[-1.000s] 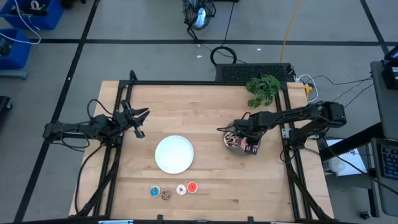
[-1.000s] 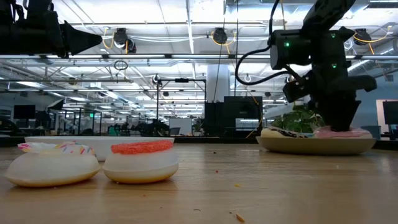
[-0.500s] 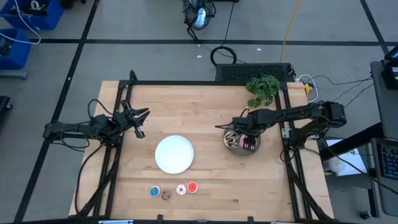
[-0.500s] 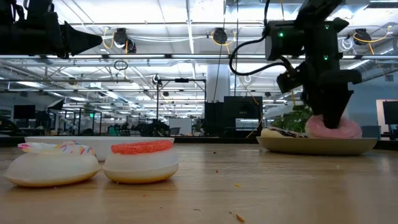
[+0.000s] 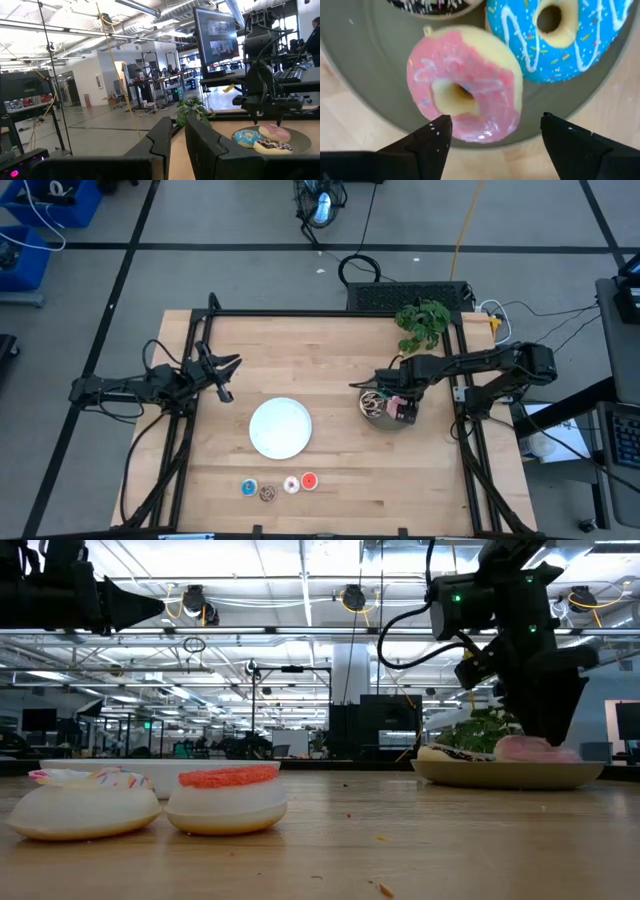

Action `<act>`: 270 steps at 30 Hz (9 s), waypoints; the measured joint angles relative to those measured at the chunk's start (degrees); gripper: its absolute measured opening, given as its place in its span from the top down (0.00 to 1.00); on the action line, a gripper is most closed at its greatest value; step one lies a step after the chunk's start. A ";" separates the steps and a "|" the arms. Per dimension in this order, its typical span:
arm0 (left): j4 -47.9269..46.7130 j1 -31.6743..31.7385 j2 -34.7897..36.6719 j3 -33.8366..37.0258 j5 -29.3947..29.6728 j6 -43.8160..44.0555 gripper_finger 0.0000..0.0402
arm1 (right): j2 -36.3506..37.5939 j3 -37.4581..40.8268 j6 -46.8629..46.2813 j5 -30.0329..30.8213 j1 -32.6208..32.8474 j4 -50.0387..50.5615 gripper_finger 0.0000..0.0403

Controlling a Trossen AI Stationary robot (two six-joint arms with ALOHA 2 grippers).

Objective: Pick & Place donuts
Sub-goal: Put the small blue donut on the white plate

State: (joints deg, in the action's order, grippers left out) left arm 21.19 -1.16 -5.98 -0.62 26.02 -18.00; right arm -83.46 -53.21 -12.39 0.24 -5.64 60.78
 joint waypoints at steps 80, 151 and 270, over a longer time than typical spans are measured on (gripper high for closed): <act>-13.90 -4.32 -6.08 0.02 -16.06 35.89 0.84 | 57.04 42.43 27.06 -6.93 14.39 -82.04 1.00; -77.92 -45.45 -99.09 -74.03 -21.55 78.18 0.05 | 62.60 52.11 18.87 -0.52 13.22 -91.17 1.00; -75.34 -8.40 -82.93 -73.66 -16.22 41.39 0.50 | 62.62 52.11 19.08 -0.53 13.24 -92.79 1.00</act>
State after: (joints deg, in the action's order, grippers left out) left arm -54.15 -9.56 -88.91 -74.28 9.80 23.39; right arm -20.84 -1.10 6.69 -0.28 7.60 -32.01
